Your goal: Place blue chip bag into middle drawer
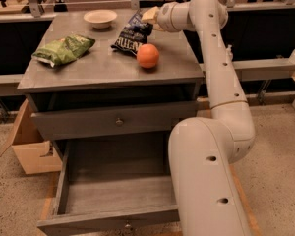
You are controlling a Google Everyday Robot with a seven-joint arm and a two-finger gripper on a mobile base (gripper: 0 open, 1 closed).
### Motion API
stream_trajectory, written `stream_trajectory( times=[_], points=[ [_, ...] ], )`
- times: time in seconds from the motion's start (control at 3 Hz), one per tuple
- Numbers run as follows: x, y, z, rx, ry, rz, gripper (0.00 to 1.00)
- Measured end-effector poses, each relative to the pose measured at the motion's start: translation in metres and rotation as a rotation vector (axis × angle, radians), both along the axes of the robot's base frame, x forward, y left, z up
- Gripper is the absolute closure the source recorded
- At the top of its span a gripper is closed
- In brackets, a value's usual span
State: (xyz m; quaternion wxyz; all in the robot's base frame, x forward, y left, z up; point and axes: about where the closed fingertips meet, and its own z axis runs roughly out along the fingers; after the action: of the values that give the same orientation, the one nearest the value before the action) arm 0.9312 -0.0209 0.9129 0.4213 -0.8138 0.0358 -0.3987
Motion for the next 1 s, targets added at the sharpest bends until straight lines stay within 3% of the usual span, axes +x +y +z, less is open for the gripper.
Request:
stream_trajectory(
  times=[0.33,0.67,1.0],
  points=[
    [0.007,0.0,0.016,0.034,0.01,-0.063,1.0],
    [0.017,0.005,0.038,0.121,0.044,-0.155,1.0],
    [0.023,0.025,0.065,0.246,0.111,-0.245,1.0]
  ],
)
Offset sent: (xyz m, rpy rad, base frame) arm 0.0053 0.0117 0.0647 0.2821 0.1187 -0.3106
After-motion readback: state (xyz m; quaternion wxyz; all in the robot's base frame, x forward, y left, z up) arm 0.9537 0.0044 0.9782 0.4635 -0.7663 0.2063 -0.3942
